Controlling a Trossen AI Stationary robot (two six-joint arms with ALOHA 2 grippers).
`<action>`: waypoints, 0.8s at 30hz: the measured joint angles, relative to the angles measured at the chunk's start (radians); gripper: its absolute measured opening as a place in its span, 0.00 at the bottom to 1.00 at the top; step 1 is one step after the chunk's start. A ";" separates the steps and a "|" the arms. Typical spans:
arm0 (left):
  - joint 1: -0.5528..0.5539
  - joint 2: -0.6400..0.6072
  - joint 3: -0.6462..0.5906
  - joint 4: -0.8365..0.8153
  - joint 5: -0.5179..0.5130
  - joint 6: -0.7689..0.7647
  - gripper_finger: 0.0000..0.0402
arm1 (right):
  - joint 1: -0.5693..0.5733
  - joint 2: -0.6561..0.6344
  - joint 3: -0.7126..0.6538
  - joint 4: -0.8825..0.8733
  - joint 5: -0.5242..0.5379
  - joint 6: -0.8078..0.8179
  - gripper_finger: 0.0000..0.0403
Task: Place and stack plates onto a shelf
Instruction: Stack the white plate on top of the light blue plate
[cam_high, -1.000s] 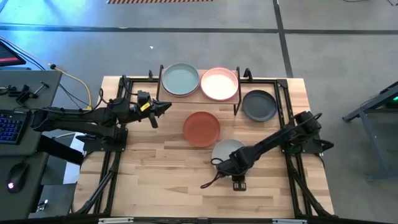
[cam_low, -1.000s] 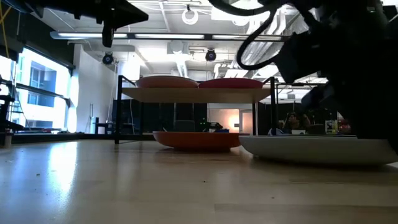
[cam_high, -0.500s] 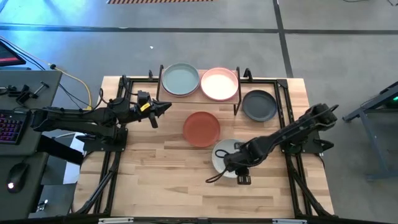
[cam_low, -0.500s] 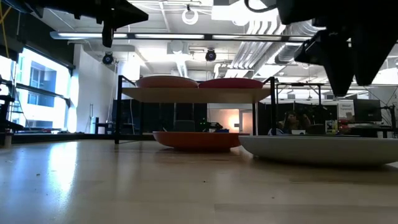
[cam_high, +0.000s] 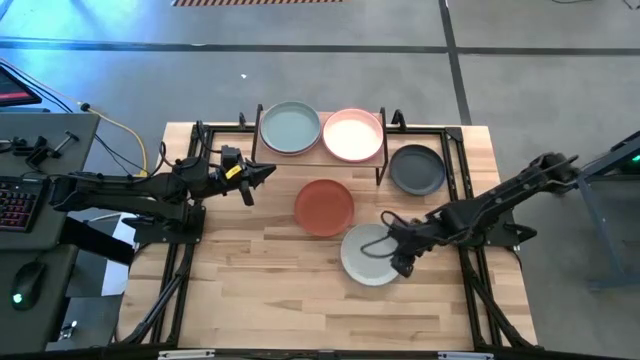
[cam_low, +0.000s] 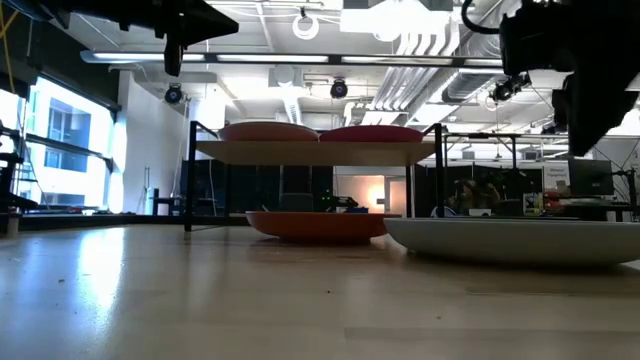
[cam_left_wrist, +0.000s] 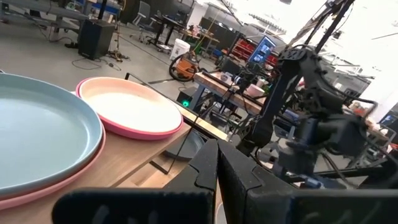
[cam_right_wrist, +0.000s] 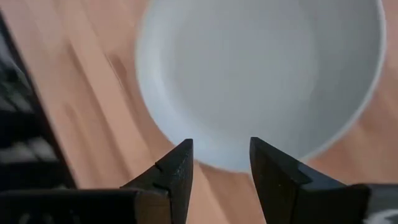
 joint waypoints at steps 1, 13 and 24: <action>0.000 0.000 0.000 0.000 0.000 0.000 0.00 | -0.003 -0.019 -0.025 0.047 0.010 0.048 0.34; 0.000 0.000 0.000 0.001 0.000 0.000 0.00 | -0.005 0.065 -0.007 0.220 0.071 0.171 0.34; 0.000 0.000 0.000 0.001 0.000 0.000 0.00 | -0.025 0.220 0.112 0.112 0.025 0.147 0.34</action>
